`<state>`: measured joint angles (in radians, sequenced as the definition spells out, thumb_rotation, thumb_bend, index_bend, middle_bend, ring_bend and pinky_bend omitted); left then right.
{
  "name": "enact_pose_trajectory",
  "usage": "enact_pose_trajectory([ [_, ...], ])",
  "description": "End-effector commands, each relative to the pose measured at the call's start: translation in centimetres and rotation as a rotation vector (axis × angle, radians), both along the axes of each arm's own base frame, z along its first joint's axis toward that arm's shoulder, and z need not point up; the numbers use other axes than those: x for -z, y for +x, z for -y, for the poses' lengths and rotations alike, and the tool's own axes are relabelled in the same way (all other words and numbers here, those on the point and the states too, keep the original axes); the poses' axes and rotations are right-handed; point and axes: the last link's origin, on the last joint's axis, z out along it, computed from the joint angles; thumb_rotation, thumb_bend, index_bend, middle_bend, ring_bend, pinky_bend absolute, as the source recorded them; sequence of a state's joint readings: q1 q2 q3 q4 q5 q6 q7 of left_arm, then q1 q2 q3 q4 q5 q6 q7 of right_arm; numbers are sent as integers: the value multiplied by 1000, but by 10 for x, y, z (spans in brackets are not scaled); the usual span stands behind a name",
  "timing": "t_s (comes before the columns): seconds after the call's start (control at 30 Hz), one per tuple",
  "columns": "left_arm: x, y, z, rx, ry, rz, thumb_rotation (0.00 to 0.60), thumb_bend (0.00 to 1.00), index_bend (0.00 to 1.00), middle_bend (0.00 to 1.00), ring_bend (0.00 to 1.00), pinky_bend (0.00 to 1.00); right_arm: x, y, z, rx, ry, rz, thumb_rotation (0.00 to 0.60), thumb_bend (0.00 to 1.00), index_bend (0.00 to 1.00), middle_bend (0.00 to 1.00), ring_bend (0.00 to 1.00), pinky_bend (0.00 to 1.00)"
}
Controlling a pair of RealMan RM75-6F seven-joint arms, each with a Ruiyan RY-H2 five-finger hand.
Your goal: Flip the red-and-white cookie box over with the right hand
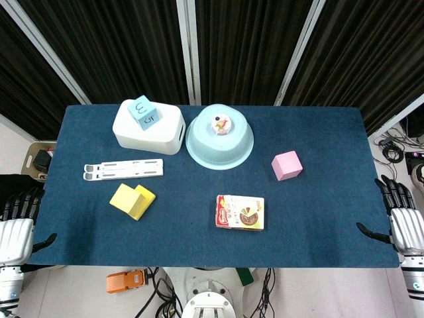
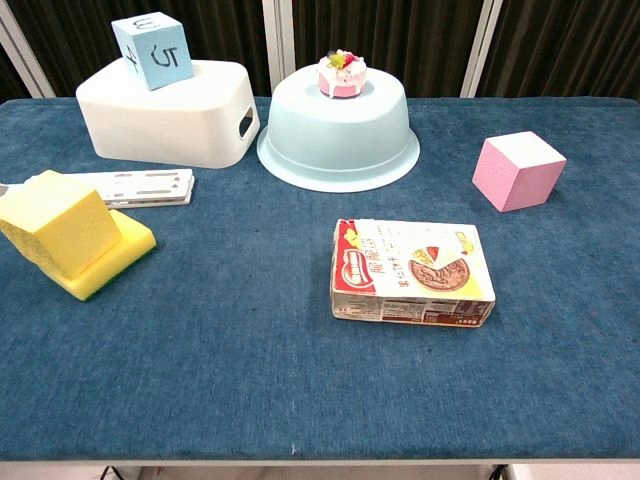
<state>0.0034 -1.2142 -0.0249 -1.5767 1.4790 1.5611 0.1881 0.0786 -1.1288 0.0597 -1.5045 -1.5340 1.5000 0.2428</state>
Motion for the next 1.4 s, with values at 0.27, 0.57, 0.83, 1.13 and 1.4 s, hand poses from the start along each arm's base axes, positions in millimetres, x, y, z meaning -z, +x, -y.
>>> enact_pose_trajectory([
  [0.27, 2, 1, 0, 14, -8, 1, 600, 132, 0, 0, 0, 0, 15, 12, -4, -11, 70, 61, 568, 268, 0, 0, 0, 0],
  [0.57, 6, 4, -2, 41, -16, 10, 600, 132, 0, 0, 0, 0, 74, 102, 14, -125, 328, 67, 566, 246, 0, 0, 0, 0],
  [0.83, 7, 2, 0, 36, -18, 16, 600, 132, 0, 0, 0, 0, 135, 170, 37, -170, 443, -33, 587, 218, 0, 0, 0, 0],
  [1.13, 8, -1, -2, 31, -27, 14, 600, 132, 0, 0, 0, 0, 200, 217, 57, -128, 497, -49, 598, 63, 0, 0, 0, 0],
  [1.4, 10, -4, -5, 28, -39, 14, 600, 132, 0, 0, 0, 0, 231, 238, 71, -83, 492, -65, 599, 62, 0, 0, 0, 0],
])
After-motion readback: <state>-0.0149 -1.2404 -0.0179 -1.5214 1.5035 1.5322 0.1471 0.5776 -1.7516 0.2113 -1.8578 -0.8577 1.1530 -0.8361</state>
